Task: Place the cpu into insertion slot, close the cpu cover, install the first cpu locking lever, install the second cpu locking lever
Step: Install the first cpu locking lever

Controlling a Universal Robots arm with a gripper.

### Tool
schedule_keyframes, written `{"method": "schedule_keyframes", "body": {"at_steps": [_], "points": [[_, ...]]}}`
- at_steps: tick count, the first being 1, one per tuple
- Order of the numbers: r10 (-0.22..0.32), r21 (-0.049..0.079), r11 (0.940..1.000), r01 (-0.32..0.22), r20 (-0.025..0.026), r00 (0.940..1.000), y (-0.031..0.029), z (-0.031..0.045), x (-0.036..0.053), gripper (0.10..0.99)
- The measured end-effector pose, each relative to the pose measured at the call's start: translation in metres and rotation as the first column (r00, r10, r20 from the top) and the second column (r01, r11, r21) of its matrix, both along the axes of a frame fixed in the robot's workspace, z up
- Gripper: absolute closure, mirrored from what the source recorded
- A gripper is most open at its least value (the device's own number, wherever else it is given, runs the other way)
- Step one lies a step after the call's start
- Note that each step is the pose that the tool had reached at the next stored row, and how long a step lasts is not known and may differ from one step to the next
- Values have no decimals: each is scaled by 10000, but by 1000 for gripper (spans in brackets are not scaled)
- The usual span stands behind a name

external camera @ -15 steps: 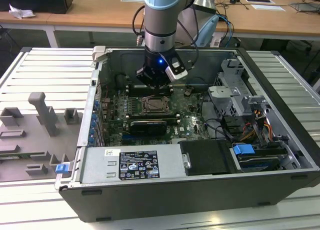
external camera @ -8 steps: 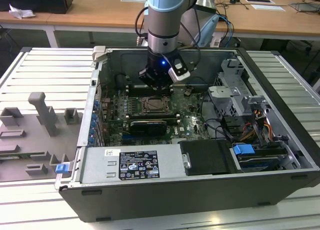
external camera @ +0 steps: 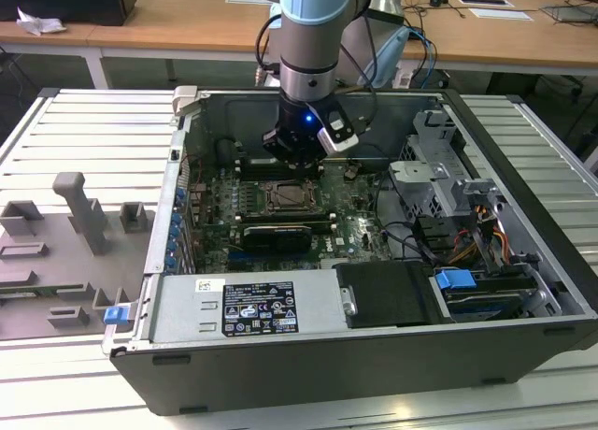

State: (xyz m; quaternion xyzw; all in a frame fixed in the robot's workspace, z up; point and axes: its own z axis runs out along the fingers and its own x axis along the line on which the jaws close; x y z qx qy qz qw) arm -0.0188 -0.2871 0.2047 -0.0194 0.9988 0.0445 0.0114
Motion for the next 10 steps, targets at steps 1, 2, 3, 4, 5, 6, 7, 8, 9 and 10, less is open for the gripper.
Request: {"method": "schedule_keyframes", "body": {"at_steps": [1,2,3,4,5,6,7,8,9,10], "points": [[0,-3,10000,0,-3,10000,0,-5,0,980],[0,-4,10000,0,-3,10000,-1,-8,0,980],[0,-9,10000,0,-4,10000,-1,-12,0,980],[1,-10,10000,-1,-3,10000,-1,-13,0,980],[2,-11,10000,-2,-1,10000,0,-14,0,980],[1,-9,10000,-1,0,10000,0,-14,0,980],[0,-9,10000,0,1,10000,0,-14,0,980],[0,-6,10000,0,1,10000,1,-14,0,980],[0,-5,10000,0,2,10000,1,-13,0,980],[0,-8,10000,0,2,10000,0,-9,0,980]]}}
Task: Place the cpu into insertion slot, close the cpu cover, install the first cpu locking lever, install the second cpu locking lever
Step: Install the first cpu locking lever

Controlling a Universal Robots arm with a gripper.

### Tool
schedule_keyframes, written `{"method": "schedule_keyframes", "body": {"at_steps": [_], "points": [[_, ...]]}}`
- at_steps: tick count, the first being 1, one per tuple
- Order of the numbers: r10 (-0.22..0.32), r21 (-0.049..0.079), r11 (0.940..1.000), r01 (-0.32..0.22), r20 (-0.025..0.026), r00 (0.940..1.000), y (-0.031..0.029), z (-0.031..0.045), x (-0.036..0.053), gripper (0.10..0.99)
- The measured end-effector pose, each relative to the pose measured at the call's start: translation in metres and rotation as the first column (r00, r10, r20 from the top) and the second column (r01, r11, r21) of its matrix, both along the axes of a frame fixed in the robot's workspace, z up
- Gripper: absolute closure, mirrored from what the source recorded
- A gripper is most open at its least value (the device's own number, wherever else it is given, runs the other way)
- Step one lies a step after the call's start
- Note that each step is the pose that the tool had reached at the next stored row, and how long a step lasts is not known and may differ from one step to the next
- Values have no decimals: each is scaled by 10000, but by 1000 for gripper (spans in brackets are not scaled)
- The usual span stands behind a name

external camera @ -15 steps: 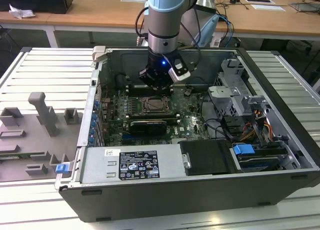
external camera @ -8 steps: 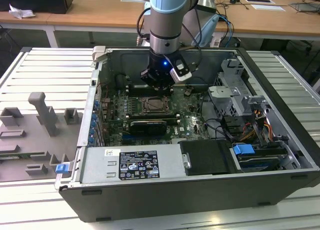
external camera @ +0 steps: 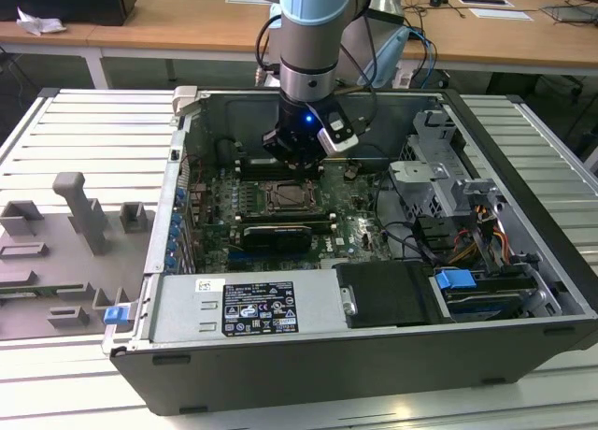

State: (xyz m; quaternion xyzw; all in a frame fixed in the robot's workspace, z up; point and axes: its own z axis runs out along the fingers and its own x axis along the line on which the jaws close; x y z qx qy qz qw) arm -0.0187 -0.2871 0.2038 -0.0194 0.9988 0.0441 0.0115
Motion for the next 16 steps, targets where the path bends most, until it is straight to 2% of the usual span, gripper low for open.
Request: {"method": "schedule_keyframes", "body": {"at_steps": [8,10,16], "points": [[0,-6,10000,0,-1,10000,0,29,0,980],[0,-46,10000,0,-1,10000,0,23,0,980],[0,-286,9996,0,-2,10000,0,-5,0,980]]}}
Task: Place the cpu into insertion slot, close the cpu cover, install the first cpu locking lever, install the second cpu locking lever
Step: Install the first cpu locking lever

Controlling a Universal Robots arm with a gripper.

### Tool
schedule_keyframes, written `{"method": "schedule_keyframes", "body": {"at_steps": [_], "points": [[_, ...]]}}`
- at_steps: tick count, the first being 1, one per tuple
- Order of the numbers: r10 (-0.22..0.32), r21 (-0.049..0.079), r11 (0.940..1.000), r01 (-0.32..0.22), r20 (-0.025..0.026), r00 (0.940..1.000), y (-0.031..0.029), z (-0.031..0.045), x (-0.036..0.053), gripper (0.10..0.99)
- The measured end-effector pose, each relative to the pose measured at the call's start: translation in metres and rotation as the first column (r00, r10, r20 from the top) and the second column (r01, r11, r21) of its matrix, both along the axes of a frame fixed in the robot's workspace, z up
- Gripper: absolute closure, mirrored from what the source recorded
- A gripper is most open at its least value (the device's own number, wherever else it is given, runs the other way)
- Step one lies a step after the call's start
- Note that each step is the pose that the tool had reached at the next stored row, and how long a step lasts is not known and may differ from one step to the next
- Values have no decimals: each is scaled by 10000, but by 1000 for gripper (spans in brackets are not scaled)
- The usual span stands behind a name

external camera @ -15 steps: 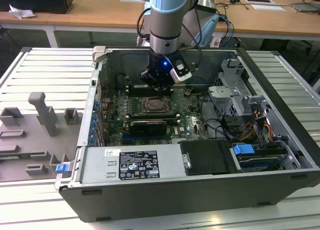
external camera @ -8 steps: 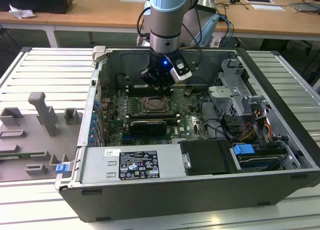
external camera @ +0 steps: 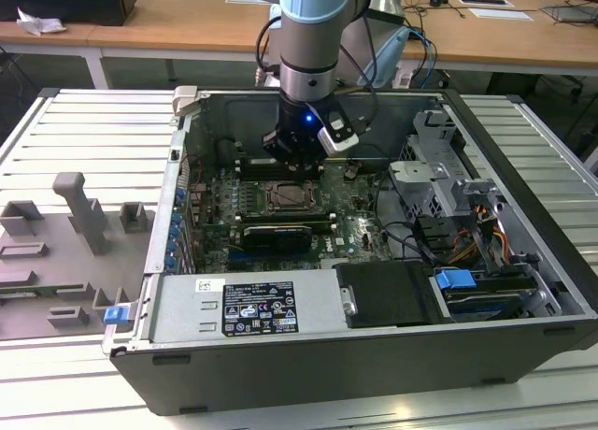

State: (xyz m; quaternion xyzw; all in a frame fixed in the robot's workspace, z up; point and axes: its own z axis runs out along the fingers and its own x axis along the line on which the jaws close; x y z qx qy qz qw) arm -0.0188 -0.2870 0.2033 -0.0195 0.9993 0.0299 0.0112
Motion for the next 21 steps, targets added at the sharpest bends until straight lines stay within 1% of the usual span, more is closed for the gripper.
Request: {"method": "schedule_keyframes", "body": {"at_steps": [4,7,8,9,10,12,21], "points": [[0,-20,10000,0,-1,10000,0,-15,0,980],[-2,5,10000,2,0,10000,0,-21,-1,980],[0,7,10000,0,0,10000,0,-17,0,980],[-1,15,10000,1,6,10000,2,4,1,980],[-1,8,10000,1,2,10000,1,33,0,980],[1,9,10000,-1,2,10000,-2,68,0,980],[-1,6,10000,1,0,10000,-33,69,0,980]]}}
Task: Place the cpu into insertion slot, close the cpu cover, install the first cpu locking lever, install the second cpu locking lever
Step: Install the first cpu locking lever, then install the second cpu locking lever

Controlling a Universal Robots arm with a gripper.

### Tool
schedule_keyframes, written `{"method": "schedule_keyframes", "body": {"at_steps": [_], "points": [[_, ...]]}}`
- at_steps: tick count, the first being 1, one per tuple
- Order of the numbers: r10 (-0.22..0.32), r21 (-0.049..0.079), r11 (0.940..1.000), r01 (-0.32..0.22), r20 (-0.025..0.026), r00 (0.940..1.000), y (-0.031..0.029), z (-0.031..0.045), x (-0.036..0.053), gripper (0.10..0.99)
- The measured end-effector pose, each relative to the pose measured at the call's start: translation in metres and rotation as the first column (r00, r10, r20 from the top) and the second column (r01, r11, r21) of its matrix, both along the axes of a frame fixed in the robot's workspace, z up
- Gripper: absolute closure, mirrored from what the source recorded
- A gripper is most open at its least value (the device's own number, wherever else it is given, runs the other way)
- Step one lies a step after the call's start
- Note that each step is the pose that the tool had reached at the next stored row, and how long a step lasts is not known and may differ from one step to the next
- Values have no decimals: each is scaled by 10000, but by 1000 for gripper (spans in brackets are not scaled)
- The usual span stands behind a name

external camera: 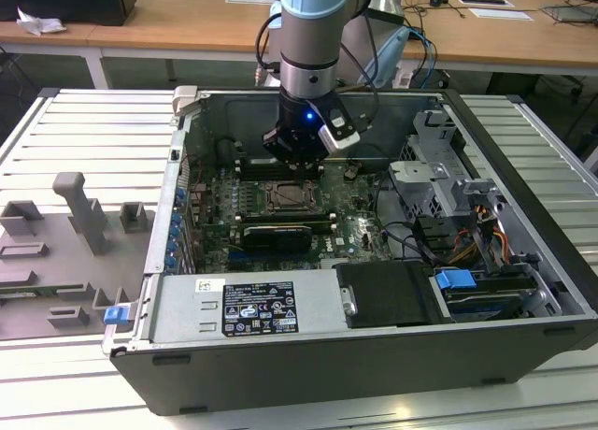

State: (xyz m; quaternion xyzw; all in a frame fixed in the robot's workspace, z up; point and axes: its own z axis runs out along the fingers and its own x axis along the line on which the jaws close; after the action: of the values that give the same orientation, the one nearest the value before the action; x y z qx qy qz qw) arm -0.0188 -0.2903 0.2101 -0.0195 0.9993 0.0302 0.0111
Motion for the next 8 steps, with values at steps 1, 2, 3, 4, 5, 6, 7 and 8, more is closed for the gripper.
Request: {"method": "schedule_keyframes", "body": {"at_steps": [1,2,3,4,5,6,7,8], "points": [[0,0,10000,0,0,10000,-1,0,0,980],[0,0,10000,0,1,10000,-3,0,0,980],[0,0,10000,0,0,10000,-5,0,0,980],[0,0,10000,0,1,10000,-7,0,0,980],[0,0,10000,0,0,10000,-9,0,0,980],[0,0,10000,0,1,10000,-12,0,0,980],[1,0,10000,-1,1,10000,-16,0,0,980],[0,0,10000,0,0,10000,-22,0,0,980]]}}
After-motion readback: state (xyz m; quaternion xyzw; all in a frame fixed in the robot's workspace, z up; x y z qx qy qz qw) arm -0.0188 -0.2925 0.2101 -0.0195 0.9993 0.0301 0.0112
